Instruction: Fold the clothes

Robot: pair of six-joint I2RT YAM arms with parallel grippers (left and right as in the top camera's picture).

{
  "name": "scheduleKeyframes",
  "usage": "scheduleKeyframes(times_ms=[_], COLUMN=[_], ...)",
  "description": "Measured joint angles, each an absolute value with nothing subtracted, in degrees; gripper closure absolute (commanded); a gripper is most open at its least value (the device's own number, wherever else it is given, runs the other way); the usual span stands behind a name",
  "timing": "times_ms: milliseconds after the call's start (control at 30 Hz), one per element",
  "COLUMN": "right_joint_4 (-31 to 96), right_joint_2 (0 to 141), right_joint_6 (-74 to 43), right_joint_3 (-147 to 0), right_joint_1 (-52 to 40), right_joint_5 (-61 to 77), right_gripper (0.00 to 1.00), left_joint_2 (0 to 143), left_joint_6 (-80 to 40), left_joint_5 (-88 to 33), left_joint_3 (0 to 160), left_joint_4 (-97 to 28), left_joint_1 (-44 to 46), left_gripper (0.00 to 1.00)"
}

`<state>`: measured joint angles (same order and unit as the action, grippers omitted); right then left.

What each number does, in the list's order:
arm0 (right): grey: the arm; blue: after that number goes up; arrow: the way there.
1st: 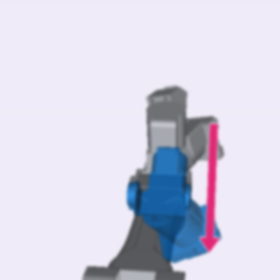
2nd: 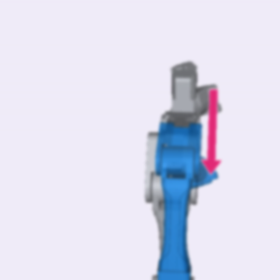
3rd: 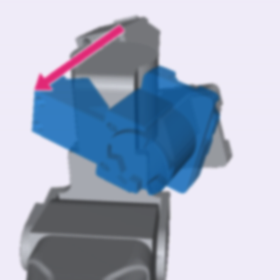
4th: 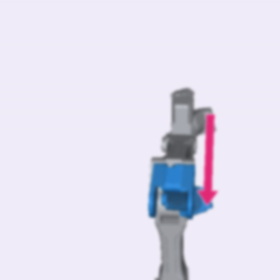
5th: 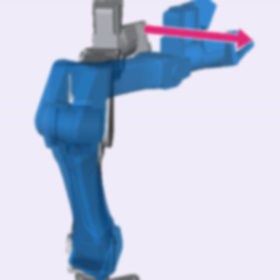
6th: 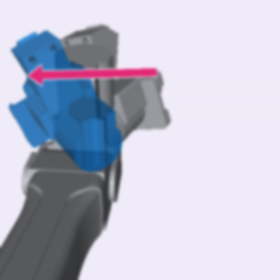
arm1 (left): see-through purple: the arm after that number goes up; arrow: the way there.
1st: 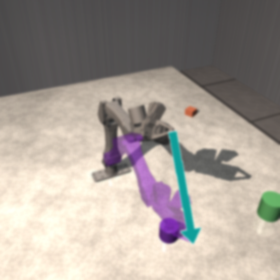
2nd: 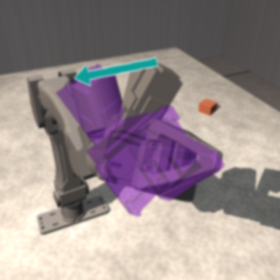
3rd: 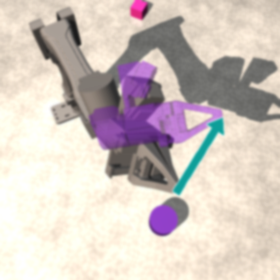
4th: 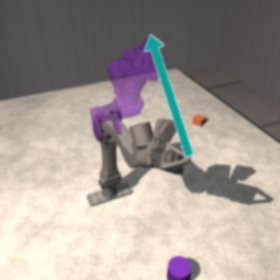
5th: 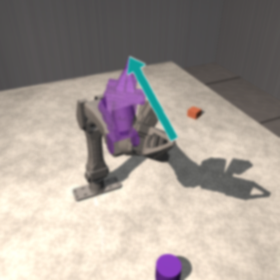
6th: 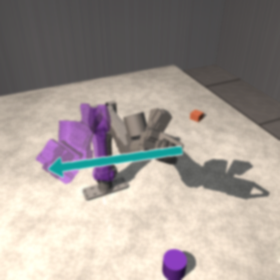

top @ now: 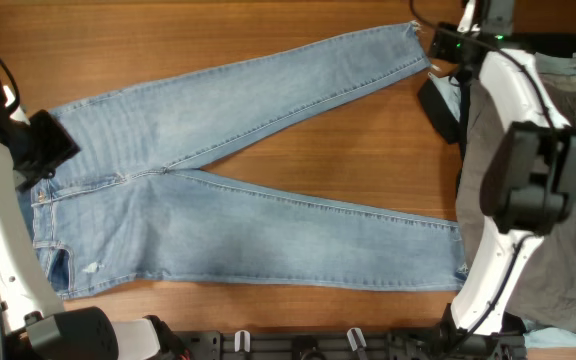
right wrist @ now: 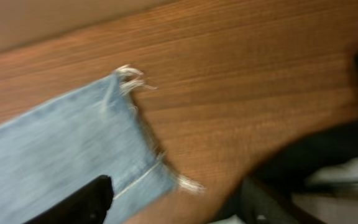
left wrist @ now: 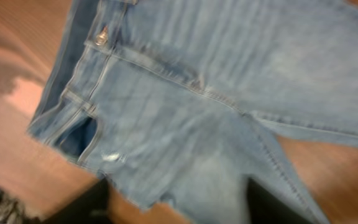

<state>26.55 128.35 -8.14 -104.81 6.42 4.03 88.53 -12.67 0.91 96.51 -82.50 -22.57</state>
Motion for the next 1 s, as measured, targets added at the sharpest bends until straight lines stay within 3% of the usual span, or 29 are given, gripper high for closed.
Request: scheduleKeyframes(times_ms=[33, 167, 267, 433, 700, 833, 1000], right_joint_4=[27.5, 34.3, 39.4, 49.0, 56.1, 60.7, 60.6], right_joint_2=[126.1, 112.5, 105.4, 103.3, 103.3, 103.3, 103.5], right_joint_6=[-8.4, -9.6, -11.0, -11.8, -11.6, -9.1, -9.1], right_joint_3=[-104.8, -105.0, -105.7, -106.3, -106.3, -104.4, -91.7], right_joint_1=[6.4, 5.7, 5.4, 5.4, 5.1, 2.5, -3.4], right_joint_5=[5.7, 15.4, 19.9, 23.2, 24.0, 23.2, 19.9], right_gripper=[0.26, 0.25, 0.25, 0.24, 0.24, 0.22, 0.23], left_joint_2=[88.4, 88.4, 88.6, 92.6, 101.1, 103.1, 104.1], left_joint_6=[-11.9, -6.5, -1.6, -1.6, -16.9, -21.6, -22.2], left_joint_5=[-1.0, -10.6, -15.8, -17.1, -9.4, -6.7, -6.0], left_joint_3=[95.1, 81.8, 65.9, 49.4, 50.2, 52.2, 55.0], left_joint_4=[-80.3, -68.5, -50.0, -29.6, -18.3, -14.5, -18.0], left_joint_1=[-22.5, -17.6, -10.9, -5.6, -9.4, -18.2, -26.0], left_gripper=[0.96, 0.96, 0.96, 0.96, 0.96, 0.96, 0.87])
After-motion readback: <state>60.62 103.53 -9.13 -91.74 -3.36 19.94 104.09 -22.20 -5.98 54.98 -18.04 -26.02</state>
